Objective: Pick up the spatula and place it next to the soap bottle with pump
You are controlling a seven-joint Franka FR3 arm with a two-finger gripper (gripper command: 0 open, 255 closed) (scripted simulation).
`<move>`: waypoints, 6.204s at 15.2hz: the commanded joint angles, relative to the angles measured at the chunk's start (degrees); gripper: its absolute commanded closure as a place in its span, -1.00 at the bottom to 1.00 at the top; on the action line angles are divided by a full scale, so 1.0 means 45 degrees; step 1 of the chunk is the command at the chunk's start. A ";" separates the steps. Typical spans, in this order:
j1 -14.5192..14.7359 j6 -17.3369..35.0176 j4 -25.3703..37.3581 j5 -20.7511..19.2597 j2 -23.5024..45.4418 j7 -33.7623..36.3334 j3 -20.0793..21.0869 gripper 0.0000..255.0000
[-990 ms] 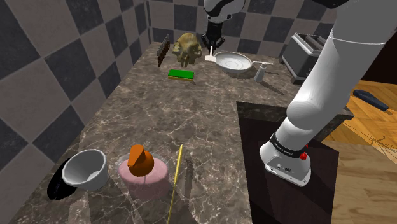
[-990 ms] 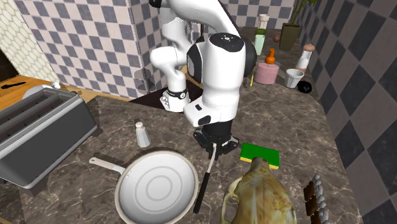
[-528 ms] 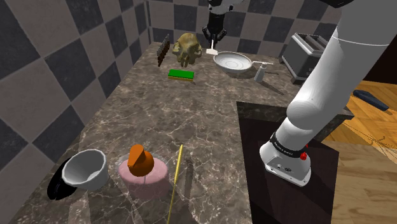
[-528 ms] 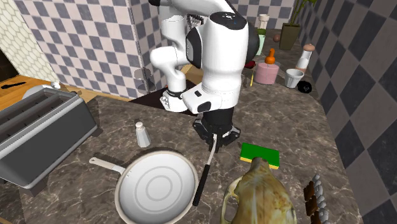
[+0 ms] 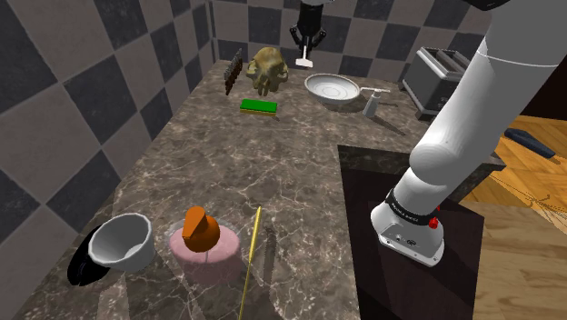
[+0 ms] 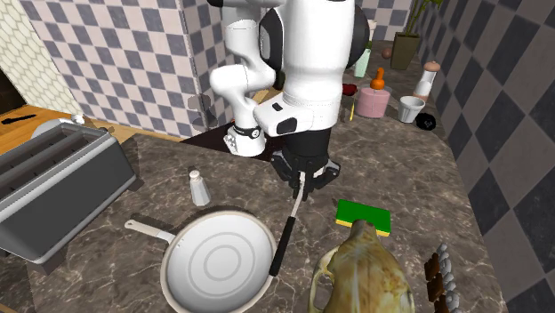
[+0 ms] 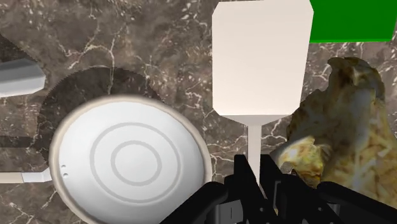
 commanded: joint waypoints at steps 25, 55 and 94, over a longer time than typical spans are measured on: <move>0.1127 -0.2197 -0.1538 -0.0141 -0.3634 0.2281 0.1205 1.00; 0.4445 -0.3342 -0.4485 0.2667 -0.7888 1.0543 0.7227 1.00; 0.4613 0.3097 -0.9202 0.3153 -0.6191 1.1776 0.9419 1.00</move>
